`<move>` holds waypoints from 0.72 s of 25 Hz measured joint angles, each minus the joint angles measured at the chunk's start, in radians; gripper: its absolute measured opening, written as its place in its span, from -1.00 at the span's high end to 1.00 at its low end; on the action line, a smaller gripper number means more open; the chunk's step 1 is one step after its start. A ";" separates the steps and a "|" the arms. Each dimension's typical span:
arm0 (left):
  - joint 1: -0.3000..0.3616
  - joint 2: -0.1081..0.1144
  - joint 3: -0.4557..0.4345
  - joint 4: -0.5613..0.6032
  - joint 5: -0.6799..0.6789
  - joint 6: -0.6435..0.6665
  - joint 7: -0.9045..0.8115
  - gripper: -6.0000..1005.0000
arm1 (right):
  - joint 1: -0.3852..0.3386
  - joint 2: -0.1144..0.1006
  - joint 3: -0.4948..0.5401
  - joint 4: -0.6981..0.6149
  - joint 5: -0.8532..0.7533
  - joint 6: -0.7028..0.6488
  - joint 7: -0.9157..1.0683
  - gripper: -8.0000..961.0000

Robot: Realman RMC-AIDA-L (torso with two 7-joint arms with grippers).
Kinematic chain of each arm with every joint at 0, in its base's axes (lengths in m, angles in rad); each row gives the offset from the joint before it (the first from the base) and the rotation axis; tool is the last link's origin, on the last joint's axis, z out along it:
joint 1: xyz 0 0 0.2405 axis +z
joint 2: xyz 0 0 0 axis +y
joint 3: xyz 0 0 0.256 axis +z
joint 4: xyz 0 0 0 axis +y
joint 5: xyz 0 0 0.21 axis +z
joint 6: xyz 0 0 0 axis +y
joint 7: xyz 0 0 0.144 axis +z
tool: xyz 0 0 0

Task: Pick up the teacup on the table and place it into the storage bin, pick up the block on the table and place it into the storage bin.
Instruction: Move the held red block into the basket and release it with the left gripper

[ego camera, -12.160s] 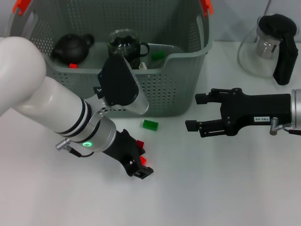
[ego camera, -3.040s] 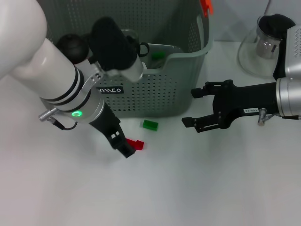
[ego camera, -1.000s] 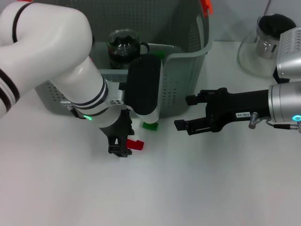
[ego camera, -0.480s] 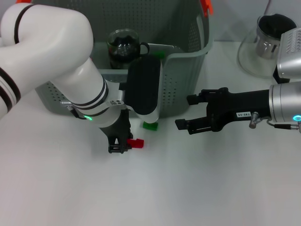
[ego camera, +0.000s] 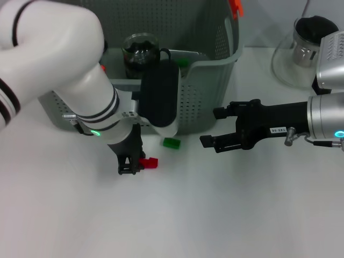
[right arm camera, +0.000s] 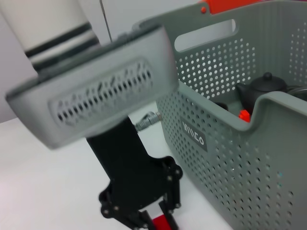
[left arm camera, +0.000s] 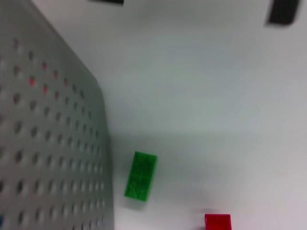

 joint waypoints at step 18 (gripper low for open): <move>0.148 -0.002 -0.291 0.366 -0.236 0.442 -0.069 0.62 | -0.001 -0.005 -0.007 -0.009 -0.001 -0.009 -0.003 -0.90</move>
